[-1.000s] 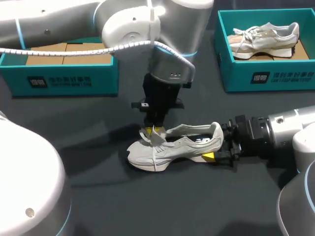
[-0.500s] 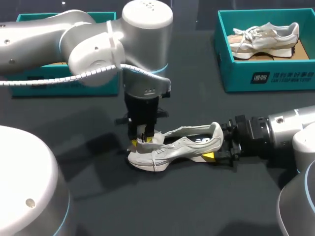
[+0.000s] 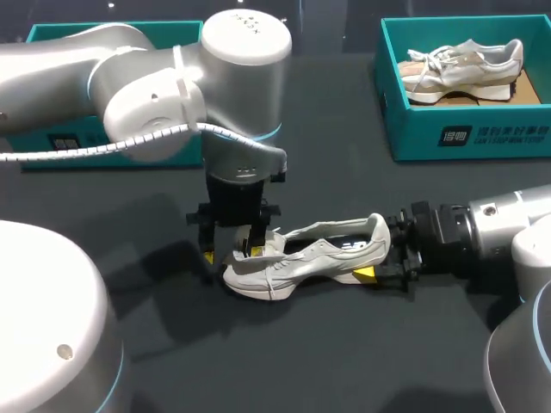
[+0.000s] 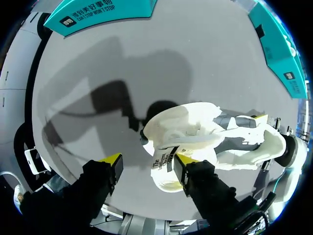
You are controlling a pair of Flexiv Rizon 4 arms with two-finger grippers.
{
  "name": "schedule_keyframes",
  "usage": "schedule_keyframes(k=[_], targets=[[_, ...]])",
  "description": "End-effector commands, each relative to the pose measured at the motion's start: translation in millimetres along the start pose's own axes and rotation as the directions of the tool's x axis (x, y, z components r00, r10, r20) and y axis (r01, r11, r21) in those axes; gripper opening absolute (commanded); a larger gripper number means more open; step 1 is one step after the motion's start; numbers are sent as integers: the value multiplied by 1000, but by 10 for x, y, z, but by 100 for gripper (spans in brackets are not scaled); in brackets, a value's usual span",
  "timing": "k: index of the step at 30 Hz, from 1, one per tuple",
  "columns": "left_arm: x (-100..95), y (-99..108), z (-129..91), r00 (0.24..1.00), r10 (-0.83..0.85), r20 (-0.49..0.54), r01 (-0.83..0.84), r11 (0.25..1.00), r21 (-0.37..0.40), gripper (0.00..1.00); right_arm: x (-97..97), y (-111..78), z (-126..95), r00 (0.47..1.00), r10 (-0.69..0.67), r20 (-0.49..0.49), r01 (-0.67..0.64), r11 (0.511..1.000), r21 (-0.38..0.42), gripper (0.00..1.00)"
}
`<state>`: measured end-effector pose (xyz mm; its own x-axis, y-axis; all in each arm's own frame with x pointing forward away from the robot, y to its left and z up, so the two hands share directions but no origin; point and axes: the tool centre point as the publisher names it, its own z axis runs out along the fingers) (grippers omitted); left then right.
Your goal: Take the shoe out of the shoebox, open the shoe tongue, remove and reinsert the insole, then place the shoe into the shoebox
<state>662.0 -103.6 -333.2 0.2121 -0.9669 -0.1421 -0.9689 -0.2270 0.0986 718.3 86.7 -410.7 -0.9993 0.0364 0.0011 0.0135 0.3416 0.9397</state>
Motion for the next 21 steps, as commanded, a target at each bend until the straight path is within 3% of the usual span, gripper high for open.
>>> schedule_keyframes(k=[1,6,10,18,21], targets=[[-12,-70,92,1000,6,3,-6,999,-33,63,0,-14,11,1000,0,1,0,1000,3,0],[-60,-108,-11,999,41,-23,-42,999,-32,55,0,-14,11,1000,0,1,0,1000,3,0],[-89,-146,-250,993,101,-59,-102,995,-8,59,0,-14,11,1000,0,1,0,1000,3,0],[25,-150,-797,941,311,-131,-310,950,32,59,0,-14,11,1000,0,1,0,1000,3,0],[101,-118,-968,906,397,-147,-393,918,61,51,0,-14,11,1000,0,1,0,1000,3,0]])
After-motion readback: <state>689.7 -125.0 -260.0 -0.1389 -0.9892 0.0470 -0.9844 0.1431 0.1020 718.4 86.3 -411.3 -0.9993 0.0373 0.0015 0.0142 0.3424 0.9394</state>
